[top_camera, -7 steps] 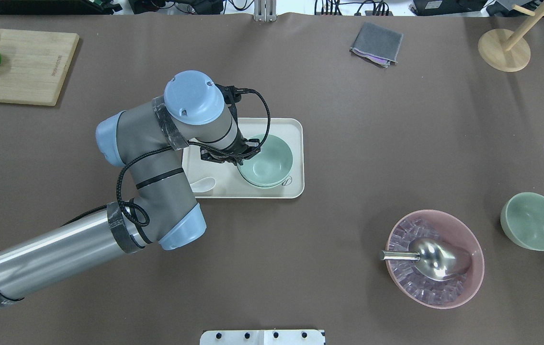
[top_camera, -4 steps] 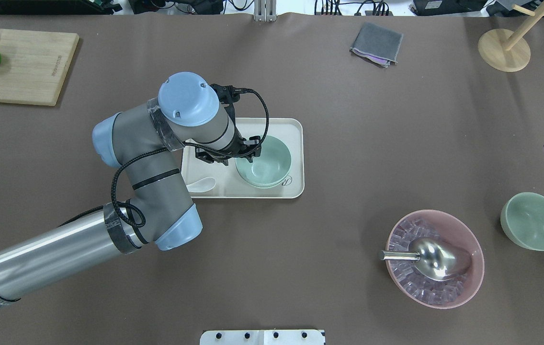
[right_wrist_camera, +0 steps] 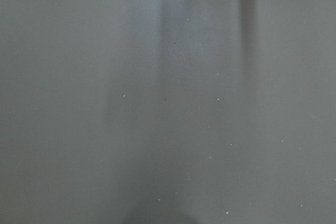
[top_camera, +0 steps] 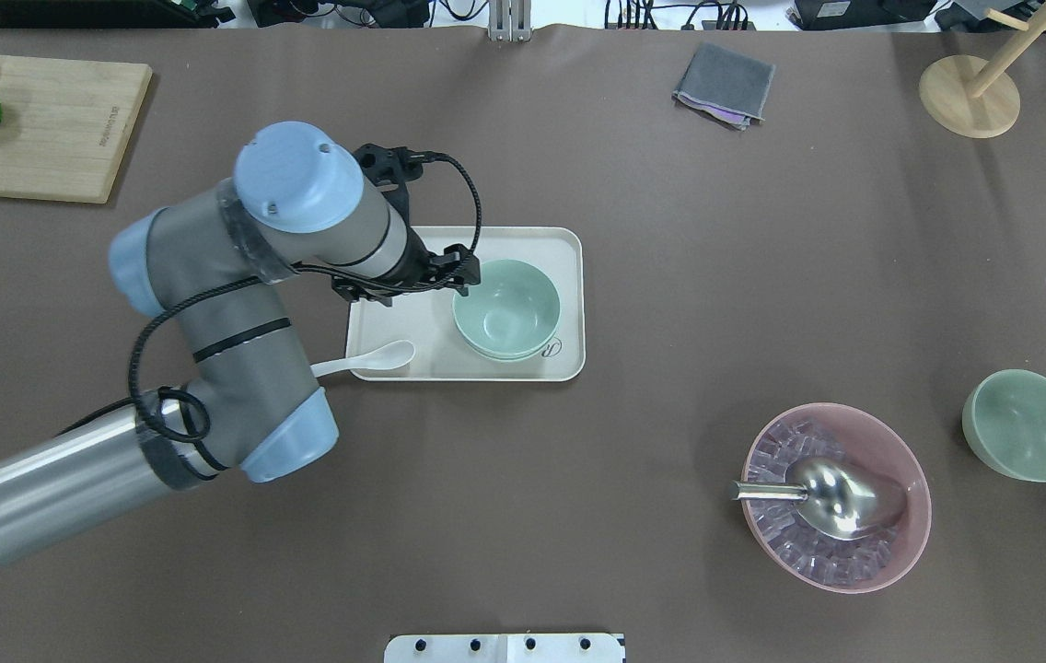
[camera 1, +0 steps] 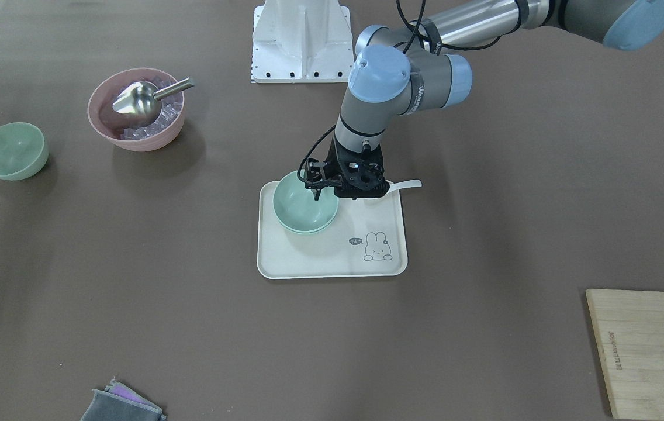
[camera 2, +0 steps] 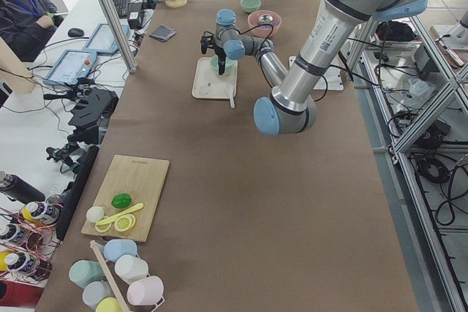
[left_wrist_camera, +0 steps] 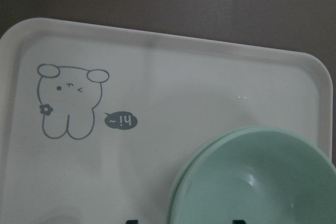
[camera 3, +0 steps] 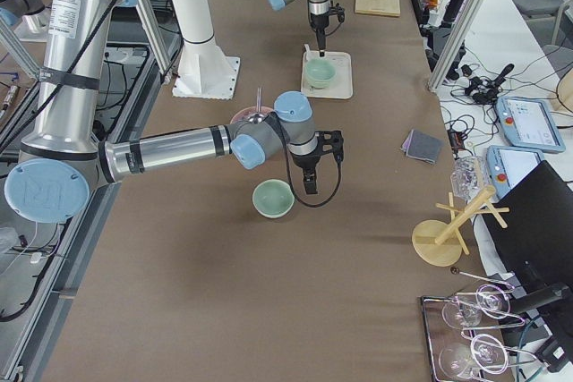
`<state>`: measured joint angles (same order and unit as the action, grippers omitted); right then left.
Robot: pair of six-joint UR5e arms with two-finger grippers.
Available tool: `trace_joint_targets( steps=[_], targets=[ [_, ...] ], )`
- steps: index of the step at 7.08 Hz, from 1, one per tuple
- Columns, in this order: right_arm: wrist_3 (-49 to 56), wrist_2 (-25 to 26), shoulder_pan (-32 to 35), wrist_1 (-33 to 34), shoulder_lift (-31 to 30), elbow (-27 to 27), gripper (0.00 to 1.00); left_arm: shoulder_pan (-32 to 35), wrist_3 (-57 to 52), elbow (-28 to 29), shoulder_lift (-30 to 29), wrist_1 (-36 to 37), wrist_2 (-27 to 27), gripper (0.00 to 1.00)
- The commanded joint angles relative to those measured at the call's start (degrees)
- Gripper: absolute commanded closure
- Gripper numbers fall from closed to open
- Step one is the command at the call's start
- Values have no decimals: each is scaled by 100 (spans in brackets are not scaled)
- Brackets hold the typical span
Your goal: Stack green bowls together
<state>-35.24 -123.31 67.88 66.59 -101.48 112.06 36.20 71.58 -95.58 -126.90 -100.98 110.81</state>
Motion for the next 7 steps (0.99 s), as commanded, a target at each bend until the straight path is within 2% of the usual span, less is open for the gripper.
trace_joint_targets(
  steps=[1,2,4,5,7],
  targets=[
    [0,-9,-3,3,-47,0,0,543,-1209,-1020,595,1144,273,2],
    [0,-17,-3,-6,-65,0,0,886,-1799,-1259,874,1499,283,2],
    [18,-44,-3,-50,-213,0,0,2122,-3964,-1314,1734,1520,878,2],
    [-26,-70,-3,-459,-441,-35,0,2824,-5229,-1271,2226,1477,1038,2],
    [8,-79,-3,-708,-880,-53,1,4301,-7305,-825,2703,1538,1809,2]
  ],
)
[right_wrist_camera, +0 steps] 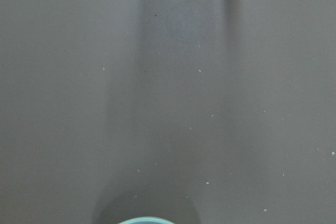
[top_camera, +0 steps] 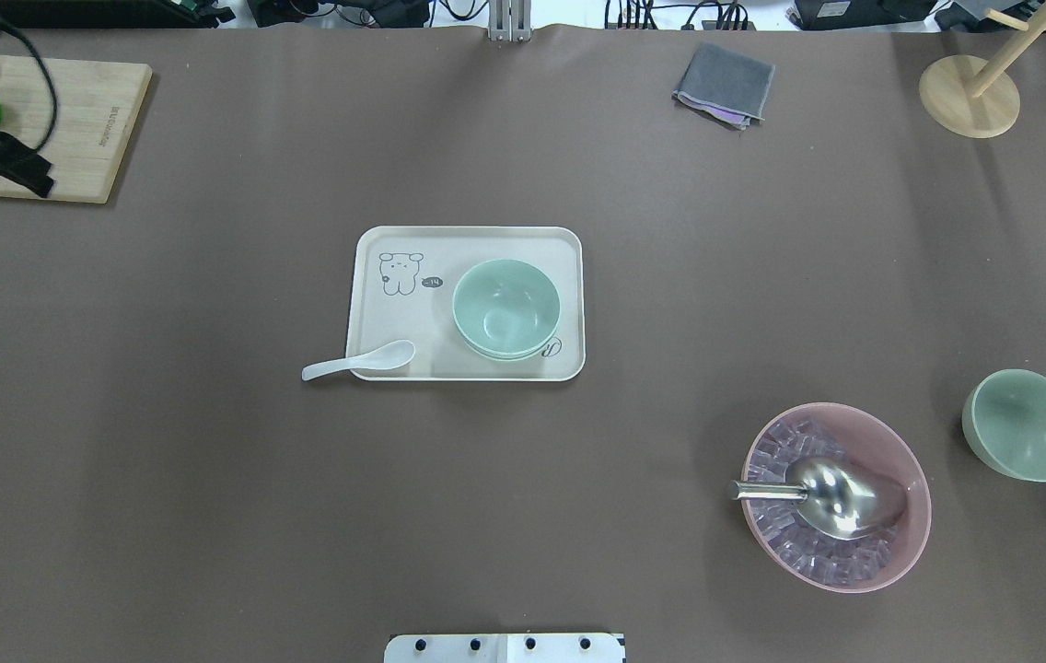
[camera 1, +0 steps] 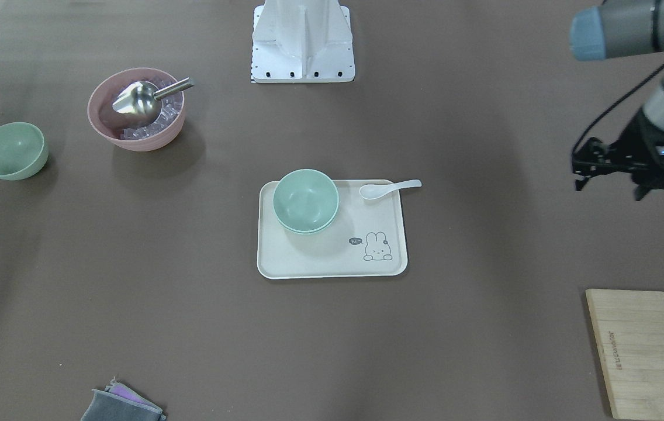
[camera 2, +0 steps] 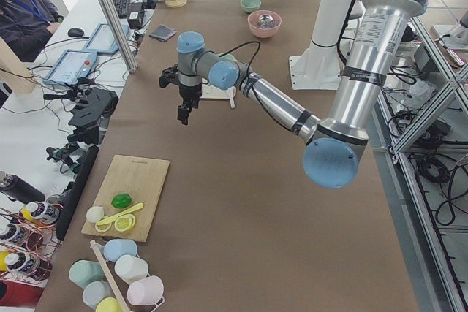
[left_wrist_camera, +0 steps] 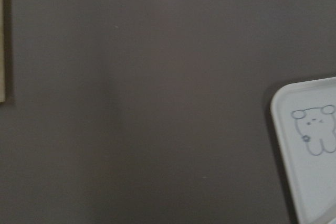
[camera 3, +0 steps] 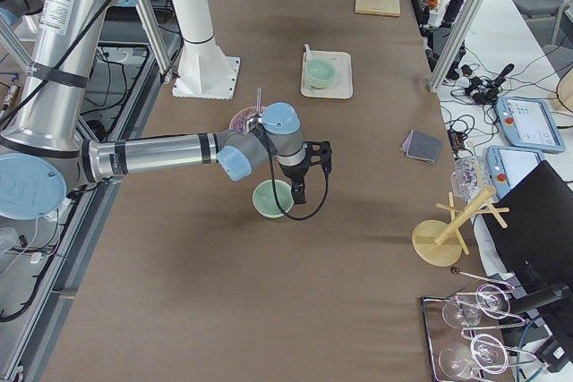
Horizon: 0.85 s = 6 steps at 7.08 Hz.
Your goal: Stack green bowls together
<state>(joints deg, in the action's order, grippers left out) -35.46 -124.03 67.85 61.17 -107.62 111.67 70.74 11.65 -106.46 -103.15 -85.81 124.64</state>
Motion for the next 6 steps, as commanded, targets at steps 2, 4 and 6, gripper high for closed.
trace_joint_targets(
  steps=[2,4,6],
  targets=[
    [-23,-7,-88,-552,-497,-248,2,1223,-1658,678,775,20,614,2],
    [-93,-7,-342,-799,-348,-698,5,1275,-1649,828,1023,-57,658,2],
    [-653,63,-832,-817,-348,-690,13,1354,-1614,724,1033,-58,658,2]
  ],
)
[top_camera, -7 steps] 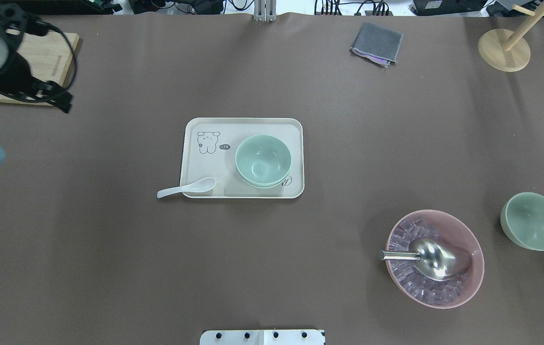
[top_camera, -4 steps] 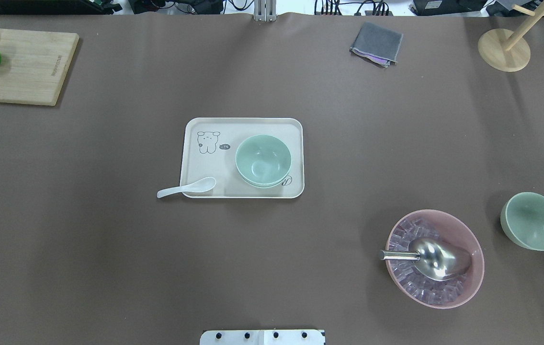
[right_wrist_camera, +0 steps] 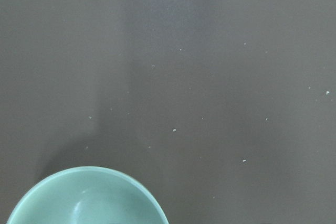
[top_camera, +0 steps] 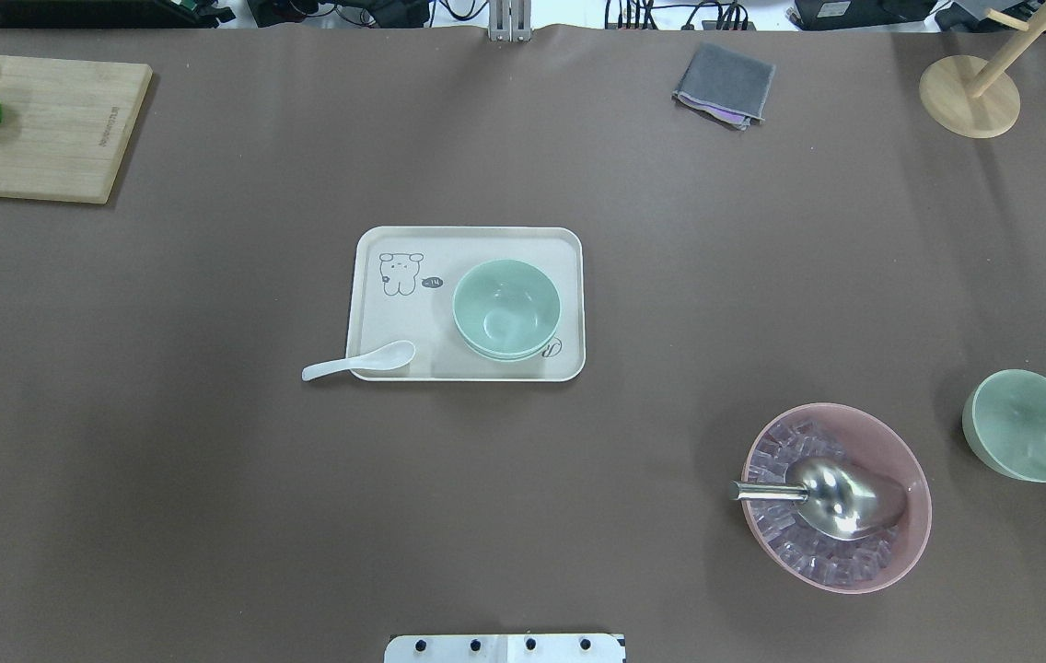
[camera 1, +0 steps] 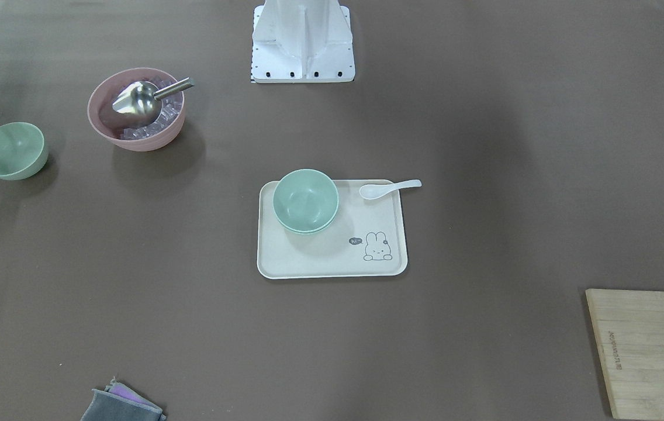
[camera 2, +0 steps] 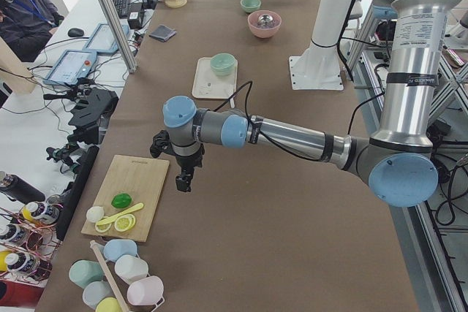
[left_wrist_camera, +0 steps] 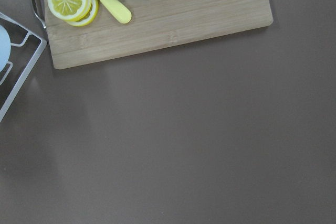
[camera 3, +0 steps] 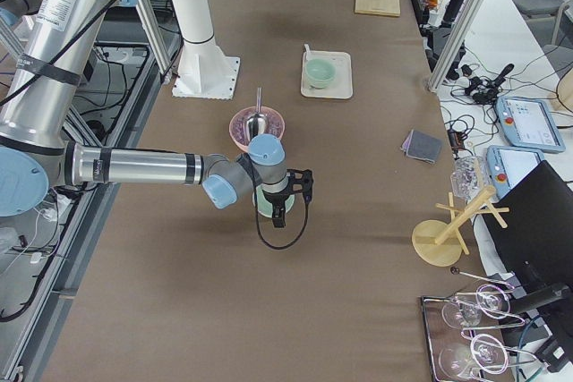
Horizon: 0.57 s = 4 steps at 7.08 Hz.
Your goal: Stack green bowls together
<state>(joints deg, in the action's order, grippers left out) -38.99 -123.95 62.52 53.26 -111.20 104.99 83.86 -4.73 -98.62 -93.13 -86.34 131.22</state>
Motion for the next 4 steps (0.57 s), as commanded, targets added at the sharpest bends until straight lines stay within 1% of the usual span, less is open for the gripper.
trace_joint_targets(
  steps=[1,4],
  targets=[
    [-337,194,-458,-27,55,-40,16,34,33,-43,32,20,-8,2],
    [-337,240,-714,-35,29,-93,34,34,42,-52,32,38,9,2]
  ],
)
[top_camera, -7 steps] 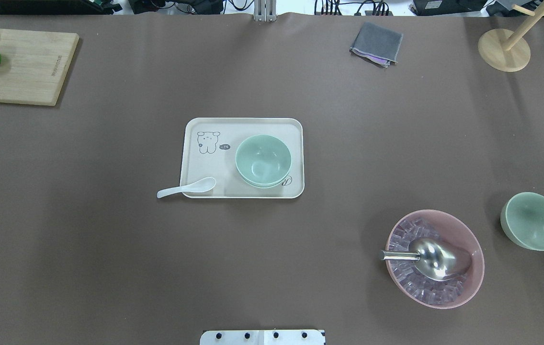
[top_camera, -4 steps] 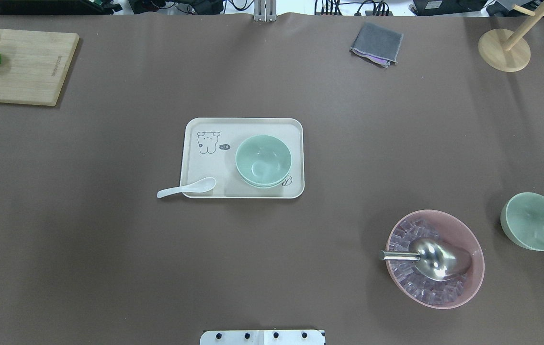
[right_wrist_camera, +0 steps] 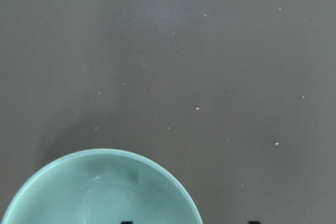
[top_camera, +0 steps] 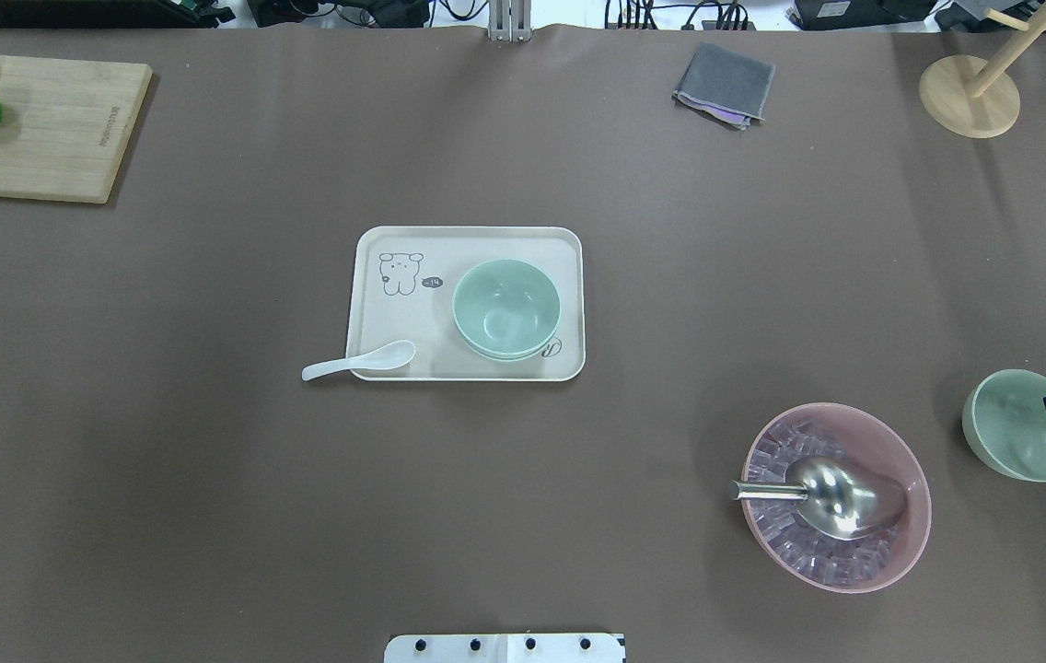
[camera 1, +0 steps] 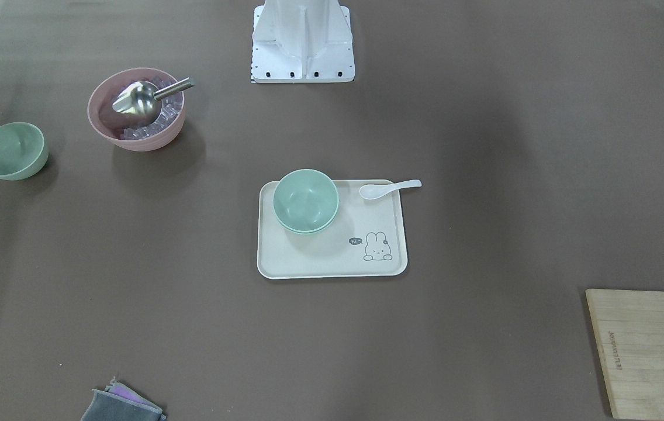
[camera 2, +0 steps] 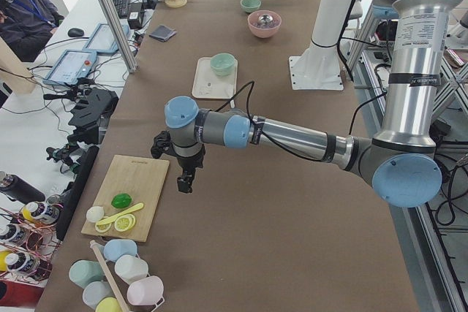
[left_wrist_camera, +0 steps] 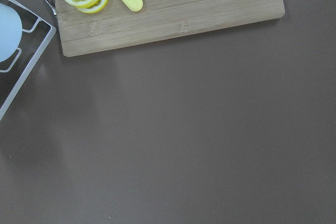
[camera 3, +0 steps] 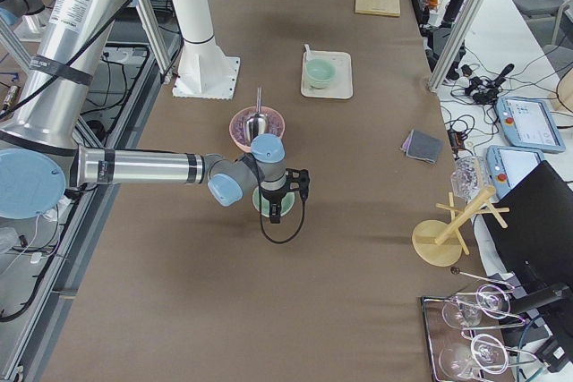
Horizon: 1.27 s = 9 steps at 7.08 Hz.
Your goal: Stack green bowls together
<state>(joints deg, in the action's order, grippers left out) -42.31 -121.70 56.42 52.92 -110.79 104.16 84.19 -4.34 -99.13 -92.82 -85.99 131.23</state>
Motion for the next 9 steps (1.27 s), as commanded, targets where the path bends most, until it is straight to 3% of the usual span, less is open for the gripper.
trace_joint_targets(
  steps=[1,5,7,9],
  targets=[
    [3,6,-139,-45,-39,-10,38,0,-5,8,0,3,7,2],
    [56,23,-254,-168,-188,-1,43,-8,-5,-80,176,-41,25,2],
    [65,67,-263,-168,-206,-1,55,-8,-5,-80,185,-41,25,2],
    [65,111,-263,-160,-224,7,60,0,-5,-62,194,-41,25,2]
  ],
)
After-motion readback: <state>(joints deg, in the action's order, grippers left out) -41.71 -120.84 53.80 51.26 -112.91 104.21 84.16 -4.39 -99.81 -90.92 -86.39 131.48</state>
